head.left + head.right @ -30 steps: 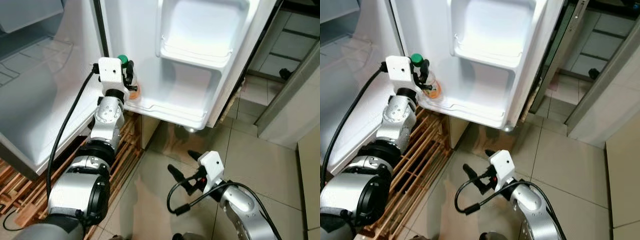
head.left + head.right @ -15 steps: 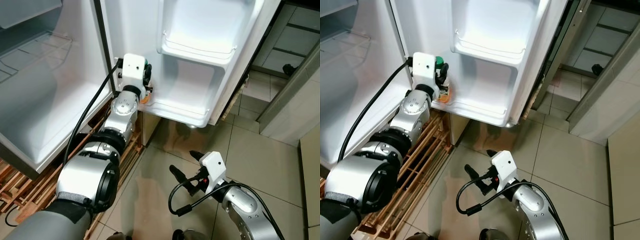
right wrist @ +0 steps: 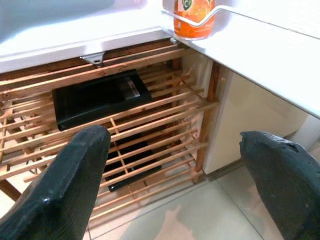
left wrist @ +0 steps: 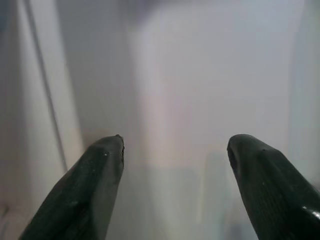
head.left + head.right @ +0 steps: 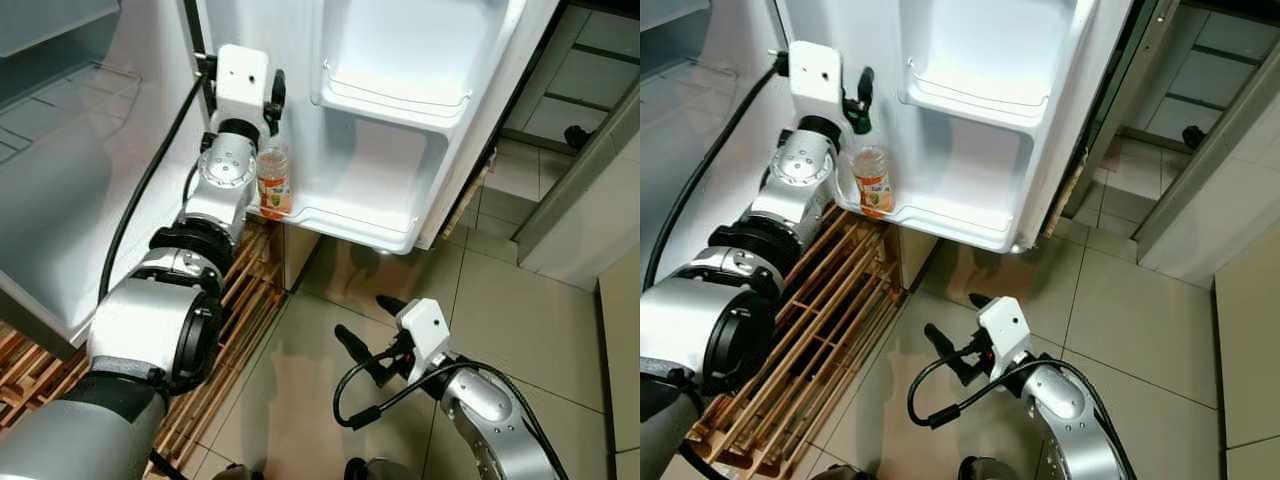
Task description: Restocking fridge
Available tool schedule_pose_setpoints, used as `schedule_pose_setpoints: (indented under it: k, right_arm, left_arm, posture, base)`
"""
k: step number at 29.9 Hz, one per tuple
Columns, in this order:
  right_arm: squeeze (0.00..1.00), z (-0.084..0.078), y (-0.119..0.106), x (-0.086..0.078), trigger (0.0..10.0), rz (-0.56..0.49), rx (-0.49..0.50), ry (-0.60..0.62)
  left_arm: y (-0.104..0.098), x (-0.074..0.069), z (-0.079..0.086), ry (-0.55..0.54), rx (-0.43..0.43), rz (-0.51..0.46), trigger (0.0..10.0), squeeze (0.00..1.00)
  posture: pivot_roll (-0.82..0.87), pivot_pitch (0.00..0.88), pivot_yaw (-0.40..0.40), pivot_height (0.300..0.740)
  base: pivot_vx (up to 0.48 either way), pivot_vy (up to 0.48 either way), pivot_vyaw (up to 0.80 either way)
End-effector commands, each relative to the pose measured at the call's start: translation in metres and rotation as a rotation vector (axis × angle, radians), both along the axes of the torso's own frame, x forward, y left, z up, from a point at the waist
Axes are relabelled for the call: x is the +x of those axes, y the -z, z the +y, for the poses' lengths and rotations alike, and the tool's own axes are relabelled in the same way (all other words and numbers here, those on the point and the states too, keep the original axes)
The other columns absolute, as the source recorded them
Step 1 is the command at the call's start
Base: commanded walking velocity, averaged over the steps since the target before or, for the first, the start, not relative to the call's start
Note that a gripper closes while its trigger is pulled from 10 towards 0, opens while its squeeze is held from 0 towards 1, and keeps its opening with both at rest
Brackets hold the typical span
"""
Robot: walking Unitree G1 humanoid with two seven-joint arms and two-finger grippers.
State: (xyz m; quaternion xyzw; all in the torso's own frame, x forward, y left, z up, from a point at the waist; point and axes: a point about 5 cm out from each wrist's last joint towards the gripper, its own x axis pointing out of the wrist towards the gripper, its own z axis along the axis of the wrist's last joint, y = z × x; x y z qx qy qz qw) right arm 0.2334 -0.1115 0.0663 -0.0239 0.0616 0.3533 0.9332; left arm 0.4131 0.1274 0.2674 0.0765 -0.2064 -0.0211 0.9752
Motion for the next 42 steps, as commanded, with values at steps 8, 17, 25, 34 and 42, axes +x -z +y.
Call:
schedule_pose_setpoints:
  k: [8,17,25,34,42]
  right_arm:
    - [0.00,-0.001,0.000,0.007,10.0,-0.017,0.015,0.026]
    - [0.00,-0.005,0.002,0.024,10.0,-0.020,0.036,0.084]
    - [0.00,-0.014,-0.001,0.036,10.0,-0.035,0.063,0.198]
    - [0.00,-0.044,-0.008,0.048,10.0,-0.088,0.124,0.533]
    - [0.00,-0.080,0.000,0.023,10.0,-0.150,0.013,0.707]
  left_arm:
    - [0.013,-0.057,0.009,0.241,-0.077,-0.050,10.0,0.00]
    - [0.074,-0.128,0.023,0.210,-0.097,0.124,10.0,0.00]
    - [0.144,-0.162,0.037,0.040,-0.167,0.365,10.0,0.00]
    - [0.163,-0.159,0.062,-0.097,-0.141,0.383,10.0,0.00]
    - [0.186,-0.186,0.072,-0.088,-0.113,0.448,10.0,0.00]
  posture:
    - [-0.10,0.052,-0.017,0.740]
    - [-0.01,0.007,-0.040,0.740]
    - [-0.01,0.000,-0.032,0.740]
    - [-0.03,0.000,-0.035,0.740]
    - [-0.05,0.000,-0.028,0.740]
  base:
    - [0.000,0.000,0.00]
    - [0.000,0.000,0.00]
    - [0.000,0.000,0.00]
    - [0.000,0.000,0.00]
    - [0.000,0.000,0.00]
